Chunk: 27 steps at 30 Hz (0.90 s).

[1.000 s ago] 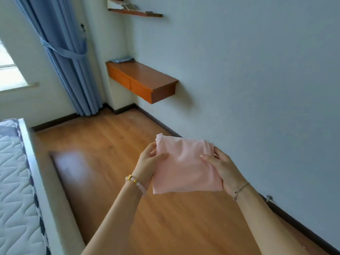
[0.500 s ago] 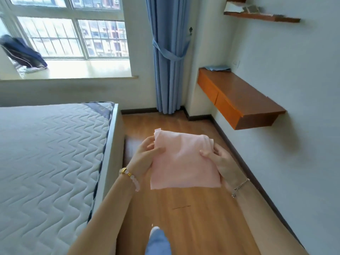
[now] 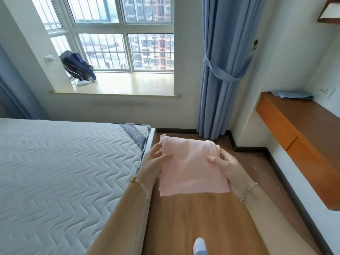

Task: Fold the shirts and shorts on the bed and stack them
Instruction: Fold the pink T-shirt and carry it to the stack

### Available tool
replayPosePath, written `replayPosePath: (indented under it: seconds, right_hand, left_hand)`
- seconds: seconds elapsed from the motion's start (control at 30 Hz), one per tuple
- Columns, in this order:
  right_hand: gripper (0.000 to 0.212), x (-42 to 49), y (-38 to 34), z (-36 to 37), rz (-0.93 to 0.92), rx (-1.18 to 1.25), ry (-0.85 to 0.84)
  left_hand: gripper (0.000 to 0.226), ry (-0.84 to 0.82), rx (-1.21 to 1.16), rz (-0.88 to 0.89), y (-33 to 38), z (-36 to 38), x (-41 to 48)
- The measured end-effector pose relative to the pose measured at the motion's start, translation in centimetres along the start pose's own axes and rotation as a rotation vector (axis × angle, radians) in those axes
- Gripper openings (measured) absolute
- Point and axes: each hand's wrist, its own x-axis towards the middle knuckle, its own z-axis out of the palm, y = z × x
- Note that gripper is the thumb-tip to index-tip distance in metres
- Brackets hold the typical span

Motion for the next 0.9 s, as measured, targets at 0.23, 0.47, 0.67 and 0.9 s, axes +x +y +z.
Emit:
replayPosePath:
  seconds: [0.23,0.47,0.67,0.9]
  right_hand:
    - [0.023,20.5,-3.2,-0.2,0.012,0.029,-0.122]
    - [0.048,39.4,-8.8,-0.5,0.026,-0.014,-0.248]
    - [0.051,54.1,-10.6,1.2,0.029,0.008,-0.319]
    - [0.051,72.1,-12.4,6.3,0.035,0.008,-0.365]
  left_hand:
    - [0.042,0.098,-0.04,0.013,2.1,-1.5,18.2]
    - [0.044,0.181,-0.081,0.022,6.6,-2.7,35.4]
    - [0.053,0.246,-0.11,0.038,8.2,-5.4,48.3]
    - [0.051,0.304,-0.142,0.08,10.4,-11.8,64.3]
